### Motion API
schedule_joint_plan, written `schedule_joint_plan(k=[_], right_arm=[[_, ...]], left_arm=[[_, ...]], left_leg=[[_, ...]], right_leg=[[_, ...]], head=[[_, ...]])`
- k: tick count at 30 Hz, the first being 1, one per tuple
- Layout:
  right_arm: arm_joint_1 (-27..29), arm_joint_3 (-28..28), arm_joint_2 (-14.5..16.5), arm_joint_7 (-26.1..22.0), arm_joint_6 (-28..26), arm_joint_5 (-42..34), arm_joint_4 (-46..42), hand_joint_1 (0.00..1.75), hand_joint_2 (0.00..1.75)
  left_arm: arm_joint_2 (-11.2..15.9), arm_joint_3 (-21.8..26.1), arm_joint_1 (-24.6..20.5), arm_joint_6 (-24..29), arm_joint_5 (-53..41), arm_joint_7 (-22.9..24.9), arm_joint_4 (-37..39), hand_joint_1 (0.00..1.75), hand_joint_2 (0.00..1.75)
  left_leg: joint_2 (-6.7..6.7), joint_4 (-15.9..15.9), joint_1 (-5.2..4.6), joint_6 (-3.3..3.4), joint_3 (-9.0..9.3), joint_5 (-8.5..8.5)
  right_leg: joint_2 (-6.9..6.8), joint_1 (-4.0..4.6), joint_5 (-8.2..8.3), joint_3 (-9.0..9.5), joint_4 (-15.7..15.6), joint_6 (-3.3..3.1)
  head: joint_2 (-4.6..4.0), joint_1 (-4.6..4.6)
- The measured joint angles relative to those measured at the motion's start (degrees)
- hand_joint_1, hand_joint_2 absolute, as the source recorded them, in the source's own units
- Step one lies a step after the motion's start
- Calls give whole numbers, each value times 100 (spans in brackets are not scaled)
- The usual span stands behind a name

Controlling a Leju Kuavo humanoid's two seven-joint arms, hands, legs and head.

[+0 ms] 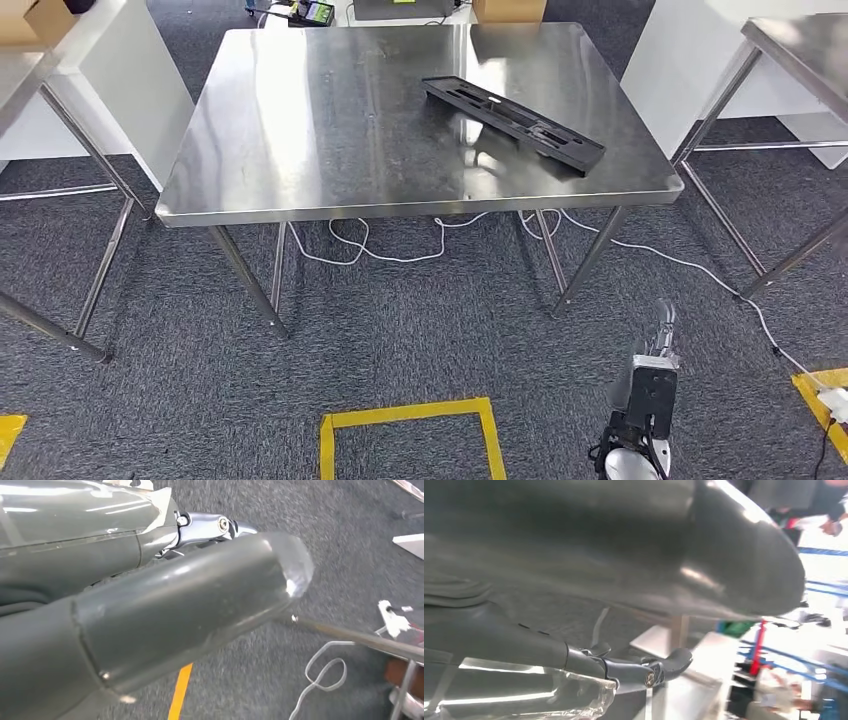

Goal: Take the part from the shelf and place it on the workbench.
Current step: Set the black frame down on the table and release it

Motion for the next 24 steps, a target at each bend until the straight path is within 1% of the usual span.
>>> schedule_joint_plan(k=[2,3,4,5,6,7,8,9,10,11,12,13,14,15,16,17,18,19,20,21,22,23,24], right_arm=[[-18,-25,-4,10,2,-17,102,0,0],[-57,-51,-7,21,7,-43,254,0,0],[-174,-88,-11,28,12,-86,599,0,0],[-330,-128,-21,34,15,-140,1050,0,0],[-512,-167,-34,34,14,-203,1542,0,0],[-694,-201,-54,22,5,-267,2014,0,0],[-830,-230,-78,2,-6,-332,2356,0,0],[-956,-267,-113,-29,-14,-405,2656,0,0],[-1073,-308,-147,-65,-19,-478,2944,0,0],[-1179,-349,-180,-101,-19,-544,3210,0,0],[-1260,-389,-212,-136,-17,-600,3458,0,0],[-1311,-425,-233,-163,-13,-642,3670,0,0],[-1343,-461,-258,-182,-7,-674,3874,0,0],[-1356,-493,-282,-194,-1,-700,4053,0,0],[-1362,-515,-299,-201,10,-718,4201,0,0],[-1370,-532,-312,-204,24,-731,4338,0,0],[-1381,-546,-322,-205,43,-743,4454,0,0],[-1392,-563,-329,-208,62,-753,4553,0,0],[-1400,-582,-340,-213,79,-766,4641,0,0],[-1407,-600,-350,-224,92,-778,4715,0,0],[-1414,-610,-357,-241,99,-790,4772,0,0],[-1426,-616,-363,-262,105,-802,4819,0,0],[-1446,-618,-367,-283,111,-813,4851,0,0]], left_arm=[[-3,12,-4,3,-2,1,-3,0,0],[-6,32,-3,9,-4,2,-10,0,0],[-10,62,-4,27,-7,5,-20,0,0],[-14,90,-7,50,-16,11,-30,0,0],[-16,114,-12,75,-29,19,-38,0,0],[-17,125,-24,94,-45,28,-42,0,0],[-18,125,-36,103,-65,37,-42,0,0],[-22,121,-55,106,-82,46,-40,0,0],[-23,119,-78,111,-95,54,-39,0,0],[-25,116,-97,122,-106,61,-37,0,0],[-26,114,-112,135,-113,65,-35,0,0],[-24,114,-118,148,-115,67,-33,0,0],[-25,114,-117,161,-117,68,-26,0,0],[-25,114,-119,167,-118,68,-18,0,0],[-22,114,-121,173,-118,68,-10,0,0],[-16,114,-123,181,-118,68,-3,0,0],[-9,115,-124,186,-118,68,2,0,0],[-2,116,-122,192,-118,68,5,0,0],[2,116,-119,196,-118,68,10,0,0],[3,117,-115,197,-118,68,19,0,0],[4,118,-111,198,-118,64,29,0,0],[6,118,-108,199,-118,52,40,0,0],[8,118,-107,200,-118,29,49,0,0]], left_leg=[[-1,-13,8,-20,-3,36],[-13,28,22,-49,-34,-39],[-29,437,60,-118,-134,-377],[-46,900,111,-197,-218,-668],[-61,1335,174,-278,-259,-910],[-65,1643,235,-352,-202,-1013],[-64,1463,285,-399,19,-847],[-68,1110,319,-455,302,-810],[-85,751,333,-485,552,-841],[-100,470,333,-488,716,-923],[-115,312,311,-458,776,-1002],[-122,274,281,-386,750,-994],[-111,255,264,-295,703,-952],[-101,233,242,-199,651,-887],[-88,210,228,-106,589,-817],[-74,191,217,-24,511,-742],[-66,189,198,26,421,-673],[-59,192,184,54,332,-607],[-57,193,169,63,240,-538],[-55,196,157,64,147,-467],[-56,198,150,55,57,-398],[-56,200,145,41,-32,-324],[-56,202,143,21,-109,-256]], right_leg=[[-1,6,27,-12,-2,-21],[-9,-30,86,-45,-10,-59],[-20,-67,210,-144,-13,-103],[-31,-111,353,-271,-8,-131],[-43,-157,491,-420,15,-141],[-47,-176,595,-566,58,-115],[-50,-201,635,-670,119,-74],[-53,-210,658,-773,199,-37],[-58,-212,677,-871,281,-4],[-64,-199,702,-954,347,36],[-70,-180,738,-1014,387,88],[-74,-169,781,-1051,392,150],[-73,-169,807,-1086,397,210],[-67,-179,759,-1139,443,238],[-59,-189,622,-1227,572,231],[-50,-203,402,-1335,810,195],[-41,-209,135,-1454,1155,156],[-36,-211,-84,-1551,1519,138],[-30,-212,-210,-1586,1825,152],[-23,-209,-225,-1545,1989,191],[-18,-204,-138,-1406,1946,243],[-13,-198,-17,-1174,1730,288],[-11,-194,66,-871,1365,306]], head=[[0,3],[0,3],[0,-9],[0,-21],[0,-28],[0,-36],[0,-35],[0,-41],[0,-47],[0,-49],[0,-51],[0,-43],[0,-37],[0,-35],[0,-20],[0,-5],[0,9],[0,26],[0,28],[0,29],[0,30],[0,30],[0,31]])
